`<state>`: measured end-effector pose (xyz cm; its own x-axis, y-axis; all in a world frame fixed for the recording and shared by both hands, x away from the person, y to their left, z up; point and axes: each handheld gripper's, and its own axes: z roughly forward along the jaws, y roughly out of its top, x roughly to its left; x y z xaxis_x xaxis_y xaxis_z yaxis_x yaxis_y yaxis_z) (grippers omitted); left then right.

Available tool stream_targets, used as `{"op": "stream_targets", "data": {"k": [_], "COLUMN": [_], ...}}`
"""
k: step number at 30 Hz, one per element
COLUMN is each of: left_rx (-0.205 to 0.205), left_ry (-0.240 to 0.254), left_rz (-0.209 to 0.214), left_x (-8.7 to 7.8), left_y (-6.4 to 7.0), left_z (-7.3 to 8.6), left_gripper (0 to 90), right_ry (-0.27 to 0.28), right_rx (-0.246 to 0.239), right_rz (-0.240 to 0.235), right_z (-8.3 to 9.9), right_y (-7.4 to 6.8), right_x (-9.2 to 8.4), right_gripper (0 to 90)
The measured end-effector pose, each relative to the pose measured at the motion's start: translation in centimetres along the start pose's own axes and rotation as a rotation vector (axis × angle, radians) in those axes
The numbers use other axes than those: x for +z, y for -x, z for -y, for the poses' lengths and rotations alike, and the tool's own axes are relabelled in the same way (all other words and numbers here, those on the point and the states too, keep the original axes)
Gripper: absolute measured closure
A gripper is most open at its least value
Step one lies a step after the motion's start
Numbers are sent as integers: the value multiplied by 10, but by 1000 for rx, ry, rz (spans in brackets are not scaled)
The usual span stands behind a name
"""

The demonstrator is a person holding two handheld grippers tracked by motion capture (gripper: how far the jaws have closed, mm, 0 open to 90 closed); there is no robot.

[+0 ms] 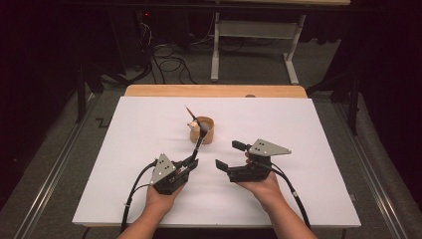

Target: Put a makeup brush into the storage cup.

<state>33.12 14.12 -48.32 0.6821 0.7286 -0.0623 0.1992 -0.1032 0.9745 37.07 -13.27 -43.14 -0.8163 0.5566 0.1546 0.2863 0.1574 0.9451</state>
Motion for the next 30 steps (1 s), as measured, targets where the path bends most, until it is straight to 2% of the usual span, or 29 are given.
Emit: {"op": "stream_targets", "data": {"k": [9, 13, 16, 22, 30], "left_rx": [20, 2, -6, 3, 13], "left_ry": [-5, 13, 17, 4, -1], "left_rz": [39, 38, 48, 75, 98], "left_x": [5, 0, -1, 3, 6], "left_y": [11, 10, 12, 20, 26], "left_z": [3, 0, 1, 3, 5], "left_gripper": [792, 792, 792, 792, 792], "right_ry": [-7, -1, 12, 23, 43], "right_rx": [7, 17, 27, 37, 41], "right_rz": [-27, -37, -51, -68, -95], "right_z": [9, 9, 8, 7, 7], "right_y": [-11, -14, -16, -19, -21], "right_x": [11, 12, 10, 9, 7], "right_gripper": [158, 195, 241, 318, 499]}}
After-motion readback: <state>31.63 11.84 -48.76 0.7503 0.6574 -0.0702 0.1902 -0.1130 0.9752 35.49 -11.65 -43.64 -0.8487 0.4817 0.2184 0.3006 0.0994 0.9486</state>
